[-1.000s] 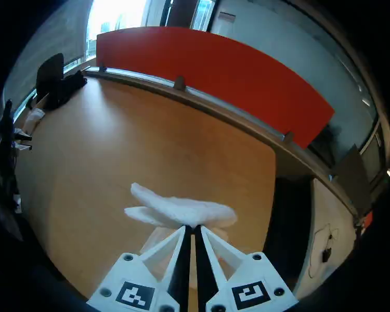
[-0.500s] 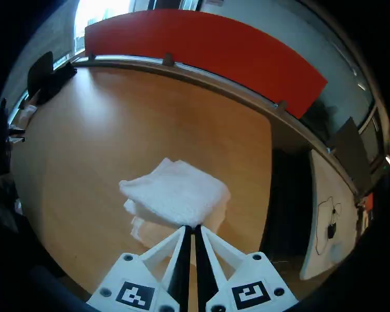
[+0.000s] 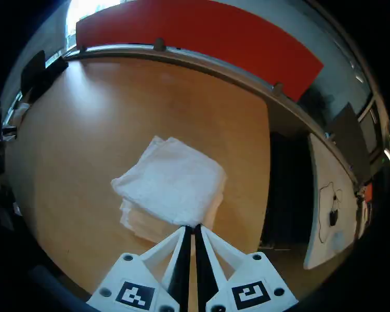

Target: Fold towel

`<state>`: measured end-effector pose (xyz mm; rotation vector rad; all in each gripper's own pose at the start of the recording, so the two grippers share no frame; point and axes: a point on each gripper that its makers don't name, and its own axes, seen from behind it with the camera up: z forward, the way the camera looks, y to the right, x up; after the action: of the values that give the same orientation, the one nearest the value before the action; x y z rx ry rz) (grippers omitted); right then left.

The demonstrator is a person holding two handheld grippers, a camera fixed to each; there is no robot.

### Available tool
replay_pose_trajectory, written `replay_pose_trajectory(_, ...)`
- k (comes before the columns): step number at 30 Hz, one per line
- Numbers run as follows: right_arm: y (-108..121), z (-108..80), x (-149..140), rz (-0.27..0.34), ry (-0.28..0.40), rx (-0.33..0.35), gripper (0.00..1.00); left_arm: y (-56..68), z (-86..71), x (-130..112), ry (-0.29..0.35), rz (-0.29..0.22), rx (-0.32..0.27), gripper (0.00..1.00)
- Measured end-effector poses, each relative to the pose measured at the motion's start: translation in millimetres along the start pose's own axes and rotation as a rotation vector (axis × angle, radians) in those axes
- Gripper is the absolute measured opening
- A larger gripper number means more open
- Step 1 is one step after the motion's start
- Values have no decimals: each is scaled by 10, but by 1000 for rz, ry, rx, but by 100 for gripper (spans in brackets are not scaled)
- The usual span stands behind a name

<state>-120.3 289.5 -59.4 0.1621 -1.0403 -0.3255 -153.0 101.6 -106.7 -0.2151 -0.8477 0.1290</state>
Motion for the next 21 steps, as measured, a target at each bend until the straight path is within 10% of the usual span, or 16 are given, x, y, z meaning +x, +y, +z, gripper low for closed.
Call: replay_pose_trajectory(21,122,330,-434,79,-104,-54,5,-10,22,-62,-20,7,10,78)
